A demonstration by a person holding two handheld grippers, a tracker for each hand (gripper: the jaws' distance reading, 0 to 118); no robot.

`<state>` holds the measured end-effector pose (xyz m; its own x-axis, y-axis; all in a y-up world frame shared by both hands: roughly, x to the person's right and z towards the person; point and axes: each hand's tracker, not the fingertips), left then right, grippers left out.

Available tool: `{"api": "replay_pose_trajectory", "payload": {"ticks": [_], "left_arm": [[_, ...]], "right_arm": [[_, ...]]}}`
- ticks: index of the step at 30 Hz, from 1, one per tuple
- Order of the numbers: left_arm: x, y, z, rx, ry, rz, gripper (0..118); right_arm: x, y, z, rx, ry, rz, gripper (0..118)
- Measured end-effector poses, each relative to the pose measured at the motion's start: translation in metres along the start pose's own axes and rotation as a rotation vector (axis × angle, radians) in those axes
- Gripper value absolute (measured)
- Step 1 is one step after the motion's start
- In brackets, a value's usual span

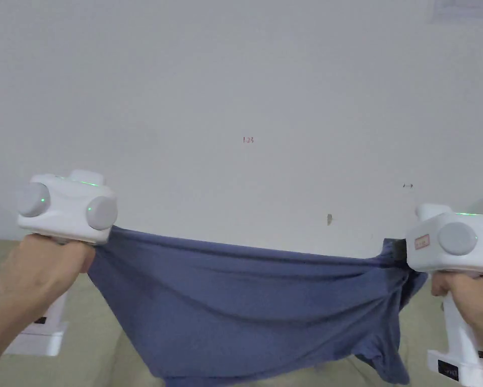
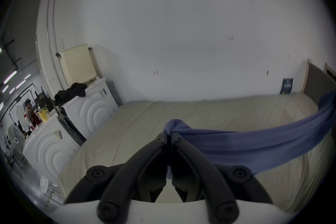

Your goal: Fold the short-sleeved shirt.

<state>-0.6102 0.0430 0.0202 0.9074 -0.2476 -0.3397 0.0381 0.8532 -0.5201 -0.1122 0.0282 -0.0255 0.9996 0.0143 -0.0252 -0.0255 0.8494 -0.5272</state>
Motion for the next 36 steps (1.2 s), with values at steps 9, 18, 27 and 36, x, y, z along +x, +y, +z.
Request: {"api": "replay_pose_trajectory", "payload": {"ticks": [9, 18, 27, 36], "left_arm": [[0.004, -0.173, 0.005, -0.232, -0.147, 0.007, 0], [-0.057, -0.295, 0.076, -0.338, -0.188, 0.035, 0], [-0.099, -0.378, 0.16, -0.397, -0.213, 0.062, 0], [-0.104, -0.408, 0.165, -0.413, -0.248, 0.076, 0]], "right_arm": [[0.024, -0.17, 0.021, -0.178, 0.048, -0.08, 6], [0.028, -0.312, 0.12, -0.273, 0.099, -0.123, 6], [0.028, -0.406, 0.202, -0.319, 0.127, -0.189, 6], [0.023, -0.424, 0.216, -0.322, 0.113, -0.249, 7]]}}
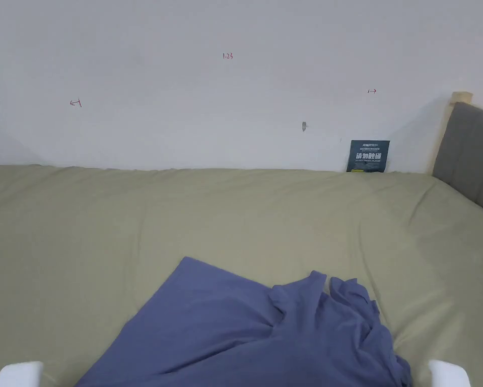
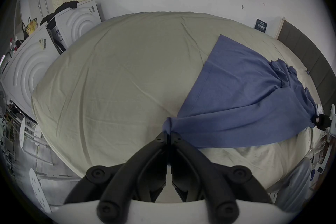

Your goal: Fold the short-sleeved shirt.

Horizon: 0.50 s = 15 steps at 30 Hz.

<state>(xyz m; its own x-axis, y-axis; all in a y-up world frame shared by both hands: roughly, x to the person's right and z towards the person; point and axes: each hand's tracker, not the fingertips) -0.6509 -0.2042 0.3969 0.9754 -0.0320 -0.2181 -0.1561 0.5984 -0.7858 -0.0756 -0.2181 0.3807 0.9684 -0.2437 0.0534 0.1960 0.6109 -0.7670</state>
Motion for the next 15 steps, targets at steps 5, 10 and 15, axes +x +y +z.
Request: {"api": "replay_pose_trajectory", "payload": {"ticks": [5, 10, 15], "left_arm": [[-0.006, -0.007, 0.003, 0.025, -0.054, 0.061, 85], [-0.003, -0.019, 0.011, 0.039, -0.078, 0.068, 115], [0.004, -0.016, 0.072, 0.143, -0.142, -0.004, 89]], "right_arm": [[0.003, 0.0, 0.003, 0.021, -0.061, -0.02, 118], [-0.006, -0.004, 0.042, 0.058, -0.066, 0.014, 118], [-0.023, -0.018, 0.083, 0.154, -0.027, 0.037, 77]]}}
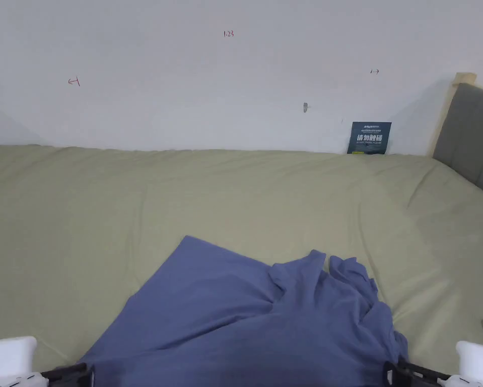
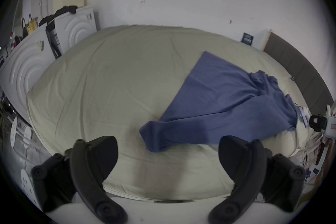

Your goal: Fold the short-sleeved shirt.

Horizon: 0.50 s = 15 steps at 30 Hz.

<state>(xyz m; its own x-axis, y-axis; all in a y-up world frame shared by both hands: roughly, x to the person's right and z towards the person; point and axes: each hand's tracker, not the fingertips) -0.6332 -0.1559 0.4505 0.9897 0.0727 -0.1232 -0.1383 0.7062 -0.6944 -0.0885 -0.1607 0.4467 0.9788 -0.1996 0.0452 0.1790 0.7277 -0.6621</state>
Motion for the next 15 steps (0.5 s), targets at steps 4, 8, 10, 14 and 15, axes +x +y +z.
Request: {"api": "replay_pose_trajectory", "payload": {"ticks": [4, 8, 10, 14, 15], "left_arm": [[0.011, -0.011, 0.019, 0.055, -0.027, -0.034, 0], [0.016, -0.02, 0.031, 0.031, -0.033, -0.045, 0], [0.014, -0.024, 0.033, 0.022, 0.004, -0.051, 0], [-0.015, -0.026, 0.02, -0.011, 0.023, -0.008, 0], [-0.02, -0.025, 0.016, -0.029, 0.02, 0.008, 0]], "right_arm": [[-0.018, -0.008, 0.027, 0.058, -0.02, 0.03, 0], [-0.027, -0.017, 0.034, 0.047, -0.015, 0.089, 0], [-0.036, -0.022, 0.039, 0.045, -0.016, 0.116, 0], [-0.039, -0.028, 0.034, 0.024, 0.01, 0.125, 0], [-0.041, -0.028, 0.032, 0.021, 0.01, 0.13, 0]]}}
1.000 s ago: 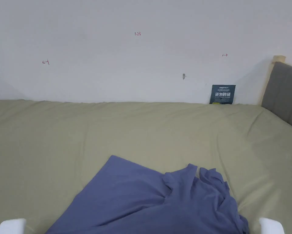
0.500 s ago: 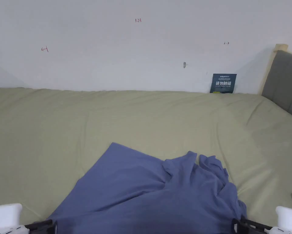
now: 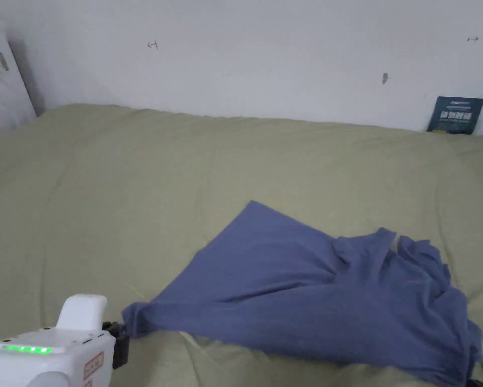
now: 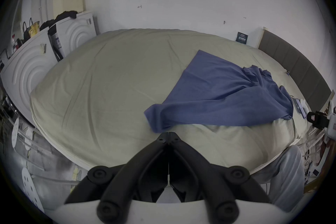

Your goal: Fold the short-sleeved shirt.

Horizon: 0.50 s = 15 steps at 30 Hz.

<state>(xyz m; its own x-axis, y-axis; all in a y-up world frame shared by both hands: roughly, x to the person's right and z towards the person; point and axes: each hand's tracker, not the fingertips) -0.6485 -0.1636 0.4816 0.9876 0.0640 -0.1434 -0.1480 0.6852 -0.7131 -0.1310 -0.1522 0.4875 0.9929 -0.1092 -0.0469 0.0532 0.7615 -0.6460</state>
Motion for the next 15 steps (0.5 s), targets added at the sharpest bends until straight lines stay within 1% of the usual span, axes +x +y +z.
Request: {"api": "replay_pose_trajectory", "payload": {"ticks": [3, 4, 5, 6, 7, 8, 9, 10, 11, 13, 14, 15], "left_arm": [[-0.013, 0.006, -0.015, -0.002, 0.016, 0.009, 0], [-0.02, 0.014, -0.021, 0.016, 0.051, -0.018, 0], [-0.019, 0.016, -0.027, 0.001, 0.052, -0.005, 0], [-0.023, 0.021, -0.036, -0.013, 0.052, 0.012, 23], [-0.027, 0.026, -0.049, -0.053, 0.049, 0.041, 72], [-0.03, 0.03, -0.062, -0.093, 0.05, 0.068, 118], [-0.033, 0.026, -0.074, -0.056, 0.023, 0.181, 115], [-0.033, 0.037, -0.087, -0.063, 0.044, 0.094, 115], [-0.033, 0.04, -0.099, -0.11, 0.049, 0.083, 115], [-0.019, 0.037, -0.105, -0.125, 0.059, 0.07, 115], [-0.016, 0.037, -0.113, -0.151, 0.065, 0.048, 113], [-0.012, 0.037, -0.119, -0.164, 0.074, 0.034, 109]], "right_arm": [[-0.004, -0.002, -0.007, -0.016, 0.016, 0.001, 0], [-0.005, -0.001, -0.01, -0.021, 0.022, 0.002, 0], [-0.006, 0.0, -0.012, -0.03, 0.028, 0.001, 0], [-0.004, -0.004, -0.017, -0.034, 0.031, -0.001, 0], [-0.005, -0.004, -0.02, -0.039, 0.036, -0.001, 0], [-0.006, -0.003, -0.022, -0.047, 0.04, 0.0, 0], [-0.007, -0.002, -0.024, -0.054, 0.044, 0.002, 0], [-0.006, -0.006, -0.027, -0.061, 0.043, 0.006, 0], [-0.006, -0.006, -0.028, -0.066, 0.038, 0.009, 0], [-0.005, -0.005, -0.033, -0.081, 0.037, 0.009, 0], [-0.004, -0.007, -0.034, -0.084, 0.035, 0.006, 0], [-0.003, -0.006, -0.036, -0.089, 0.032, 0.002, 0]]}}
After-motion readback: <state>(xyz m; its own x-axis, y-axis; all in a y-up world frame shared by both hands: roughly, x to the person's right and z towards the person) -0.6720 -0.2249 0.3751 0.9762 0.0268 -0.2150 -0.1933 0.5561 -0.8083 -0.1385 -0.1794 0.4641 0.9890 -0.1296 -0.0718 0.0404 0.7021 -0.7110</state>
